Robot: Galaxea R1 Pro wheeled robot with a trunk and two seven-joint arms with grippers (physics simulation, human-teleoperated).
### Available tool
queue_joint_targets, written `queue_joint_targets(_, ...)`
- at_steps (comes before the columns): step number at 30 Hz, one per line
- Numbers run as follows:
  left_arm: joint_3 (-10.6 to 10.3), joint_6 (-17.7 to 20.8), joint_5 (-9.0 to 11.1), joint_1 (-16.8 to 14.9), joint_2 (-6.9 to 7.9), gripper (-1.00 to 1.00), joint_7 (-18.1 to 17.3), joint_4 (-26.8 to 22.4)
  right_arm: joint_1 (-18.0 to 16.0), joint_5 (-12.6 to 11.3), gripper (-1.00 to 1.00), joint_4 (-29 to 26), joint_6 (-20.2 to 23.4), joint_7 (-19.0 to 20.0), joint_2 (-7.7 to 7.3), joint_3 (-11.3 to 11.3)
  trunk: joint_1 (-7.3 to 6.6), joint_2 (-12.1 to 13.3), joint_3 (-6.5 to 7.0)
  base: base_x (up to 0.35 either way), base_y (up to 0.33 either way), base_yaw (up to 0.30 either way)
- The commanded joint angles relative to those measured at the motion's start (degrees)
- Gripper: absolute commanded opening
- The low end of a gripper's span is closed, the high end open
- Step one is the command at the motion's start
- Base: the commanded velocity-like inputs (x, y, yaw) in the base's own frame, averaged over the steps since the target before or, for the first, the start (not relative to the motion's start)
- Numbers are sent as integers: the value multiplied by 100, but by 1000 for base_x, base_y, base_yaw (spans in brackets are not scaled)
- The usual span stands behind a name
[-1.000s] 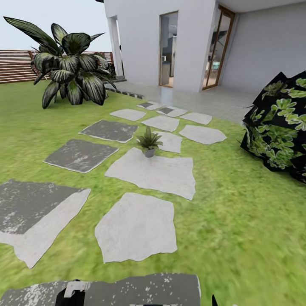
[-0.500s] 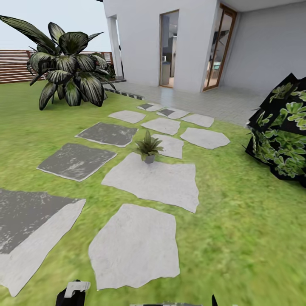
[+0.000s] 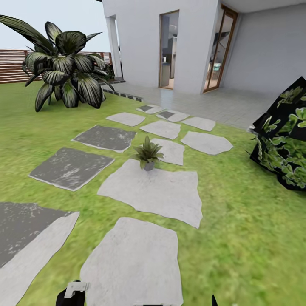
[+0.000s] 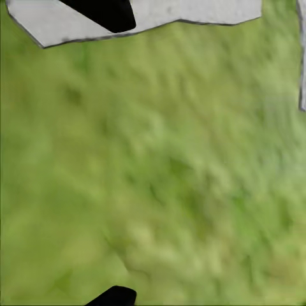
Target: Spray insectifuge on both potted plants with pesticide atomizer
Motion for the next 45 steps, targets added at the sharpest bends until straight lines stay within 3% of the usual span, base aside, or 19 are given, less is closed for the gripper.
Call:
queue_joint_targets(1,50,-16,-27,-4,0,-100,-38,8,-2,8,100,-11,-4,50,5,-49,2,-2,-5,337,0,0)
queue_joint_targets(29,46,-16,-36,-3,-6,-100,-56,30,-7,-69,100,-50,-15,26,33,-98,2,-2,-5,337,0,0)
queue_joint_targets(35,46,-16,-37,-4,-1,-100,-56,30,-8,-69,100,-601,-225,32,-14,-99,2,-2,-5,337,0,0)
queue_joint_targets(38,46,-16,-42,-4,0,-100,-56,30,-8,-7,100,-814,-302,73,-58,-49,2,-2,-5,337,0,0)
queue_joint_targets(40,46,-16,-44,-4,0,-100,-56,30,-6,89,100,-840,-314,85,-189,-29,2,-2,-5,337,0,0)
queue_joint_targets(45,46,-16,-45,-1,0,-100,-56,30,-6,658,100,-830,-320,101,-471,-15,2,-2,-5,337,0,0)
